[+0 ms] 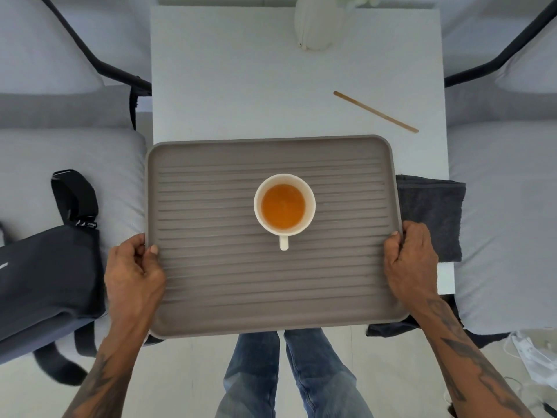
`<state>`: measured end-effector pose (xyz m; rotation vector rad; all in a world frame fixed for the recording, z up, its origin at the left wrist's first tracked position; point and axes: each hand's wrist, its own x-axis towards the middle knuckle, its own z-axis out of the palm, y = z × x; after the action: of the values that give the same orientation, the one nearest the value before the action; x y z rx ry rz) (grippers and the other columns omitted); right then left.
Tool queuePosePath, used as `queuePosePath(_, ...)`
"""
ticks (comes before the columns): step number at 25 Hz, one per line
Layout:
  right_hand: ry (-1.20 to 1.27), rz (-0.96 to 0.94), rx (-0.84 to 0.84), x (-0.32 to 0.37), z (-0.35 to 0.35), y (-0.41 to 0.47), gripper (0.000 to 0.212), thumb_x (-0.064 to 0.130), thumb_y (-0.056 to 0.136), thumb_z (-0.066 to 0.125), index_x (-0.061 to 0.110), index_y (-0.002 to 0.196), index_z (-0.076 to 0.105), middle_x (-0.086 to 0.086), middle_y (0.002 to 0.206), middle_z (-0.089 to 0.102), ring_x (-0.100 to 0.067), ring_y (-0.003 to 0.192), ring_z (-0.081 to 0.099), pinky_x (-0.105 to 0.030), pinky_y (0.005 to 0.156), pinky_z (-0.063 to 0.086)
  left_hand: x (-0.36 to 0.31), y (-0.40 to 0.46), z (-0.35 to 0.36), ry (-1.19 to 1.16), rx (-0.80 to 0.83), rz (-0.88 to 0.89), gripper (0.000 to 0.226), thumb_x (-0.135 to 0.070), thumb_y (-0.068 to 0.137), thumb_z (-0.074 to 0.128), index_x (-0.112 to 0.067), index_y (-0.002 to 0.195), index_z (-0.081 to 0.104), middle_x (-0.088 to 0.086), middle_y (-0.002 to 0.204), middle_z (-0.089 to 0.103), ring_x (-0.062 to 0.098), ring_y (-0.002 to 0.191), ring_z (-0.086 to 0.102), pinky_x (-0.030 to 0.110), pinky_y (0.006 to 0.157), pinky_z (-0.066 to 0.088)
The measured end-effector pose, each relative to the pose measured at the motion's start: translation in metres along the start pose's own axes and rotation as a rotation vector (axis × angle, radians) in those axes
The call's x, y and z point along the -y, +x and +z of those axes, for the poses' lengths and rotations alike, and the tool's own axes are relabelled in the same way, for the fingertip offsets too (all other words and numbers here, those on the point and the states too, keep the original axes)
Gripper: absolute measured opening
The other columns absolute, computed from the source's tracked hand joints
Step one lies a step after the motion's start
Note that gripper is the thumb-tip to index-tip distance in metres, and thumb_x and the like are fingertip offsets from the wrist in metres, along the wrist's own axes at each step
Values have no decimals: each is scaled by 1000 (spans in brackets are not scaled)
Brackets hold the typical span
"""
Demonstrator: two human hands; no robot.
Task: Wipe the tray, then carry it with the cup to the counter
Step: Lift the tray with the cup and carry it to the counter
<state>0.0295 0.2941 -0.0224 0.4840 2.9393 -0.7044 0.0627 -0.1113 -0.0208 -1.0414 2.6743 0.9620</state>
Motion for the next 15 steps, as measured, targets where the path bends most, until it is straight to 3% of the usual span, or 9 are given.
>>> queuePosePath(4, 71, 6, 10, 15, -34, -17, 5, 5, 97, 48, 1, 94, 48, -15, 85, 50, -26, 71, 48, -35, 61, 39, -4, -25, -35, -50, -34, 10, 22, -20, 98, 56, -15, 119, 60, 7, 103, 57, 26, 93, 57, 41, 85, 47)
queuePosePath(6, 108, 20, 11, 28, -65, -26, 5, 8, 97, 48, 4, 95, 49, -12, 85, 51, -24, 72, 48, -32, 63, 36, -11, -40, -62, -84, -60, 28, 19, -22, 98, 56, -25, 117, 60, 2, 102, 56, 24, 89, 57, 38, 82, 45)
queuePosePath(9, 144, 1, 17, 53, -121, -37, 5, 13, 98, 46, 9, 97, 50, -7, 86, 54, -21, 72, 50, -27, 61, 37, -26, -62, -110, -125, -84, 69, 20, -29, 97, 57, -46, 107, 56, -6, 102, 56, 16, 85, 56, 22, 81, 43)
queuePosePath(11, 156, -19, 5, 73, -166, -44, 4, 13, 98, 47, 15, 95, 49, -3, 81, 54, -15, 70, 49, -21, 60, 35, -40, -79, -146, -161, -98, 68, 22, -41, 92, 57, -40, 114, 57, -8, 101, 58, 13, 84, 59, 16, 80, 43)
queuePosePath(13, 162, -38, -23, 95, -217, -51, 8, 13, 97, 48, 20, 93, 48, 4, 77, 53, -7, 70, 49, -26, 59, 33, -62, -94, -185, -205, -121, 86, 34, -52, 87, 55, -35, 117, 57, -7, 100, 62, 10, 82, 62, 20, 80, 47)
queuePosePath(15, 169, -61, -52, 117, -263, -58, 10, 13, 97, 50, 21, 91, 49, 6, 75, 54, -4, 72, 51, -26, 58, 35, -86, -106, -223, -294, -152, 118, 33, -52, 87, 61, -32, 113, 59, 2, 100, 68, 7, 82, 65, 19, 81, 50)
